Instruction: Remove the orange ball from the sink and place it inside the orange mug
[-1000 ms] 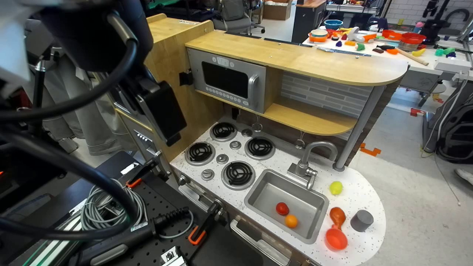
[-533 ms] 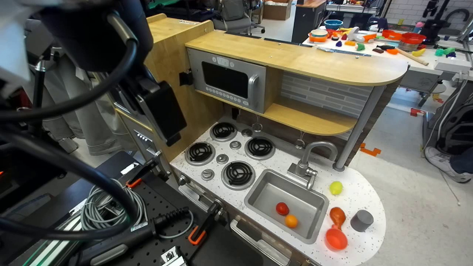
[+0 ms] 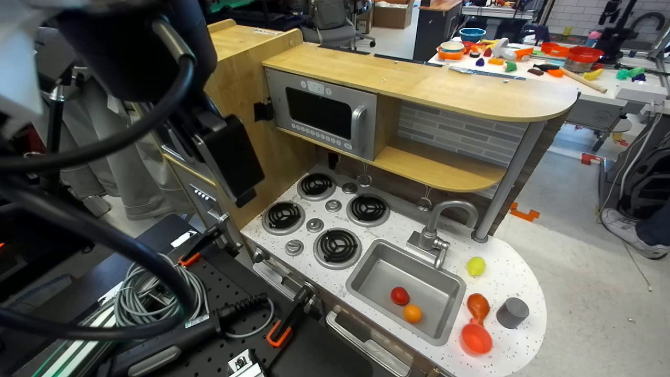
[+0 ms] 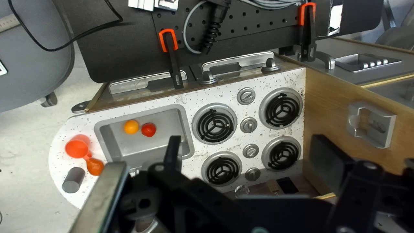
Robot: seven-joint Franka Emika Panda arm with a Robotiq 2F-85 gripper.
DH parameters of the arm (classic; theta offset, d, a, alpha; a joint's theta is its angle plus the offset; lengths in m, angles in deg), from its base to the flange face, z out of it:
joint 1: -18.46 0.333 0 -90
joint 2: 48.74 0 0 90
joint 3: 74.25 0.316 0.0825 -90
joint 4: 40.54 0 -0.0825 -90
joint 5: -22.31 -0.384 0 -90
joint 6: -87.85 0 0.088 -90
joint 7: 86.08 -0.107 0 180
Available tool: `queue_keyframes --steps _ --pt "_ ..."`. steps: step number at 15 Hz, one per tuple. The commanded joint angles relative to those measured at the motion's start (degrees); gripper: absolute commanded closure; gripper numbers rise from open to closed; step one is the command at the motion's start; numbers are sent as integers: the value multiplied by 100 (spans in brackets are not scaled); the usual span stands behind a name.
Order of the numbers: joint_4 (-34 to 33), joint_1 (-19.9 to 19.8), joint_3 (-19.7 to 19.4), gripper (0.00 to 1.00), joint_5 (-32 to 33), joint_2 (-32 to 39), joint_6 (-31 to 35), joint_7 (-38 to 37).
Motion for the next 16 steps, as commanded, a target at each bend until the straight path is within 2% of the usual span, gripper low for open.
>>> queue_keyframes --steps 1,14,16 --pt "-11 -46 42 0 -36 10 -13 30" --pt "1 -80 78 0 26 9 9 6" --pt "50 -119 122 0 106 -12 235 -10"
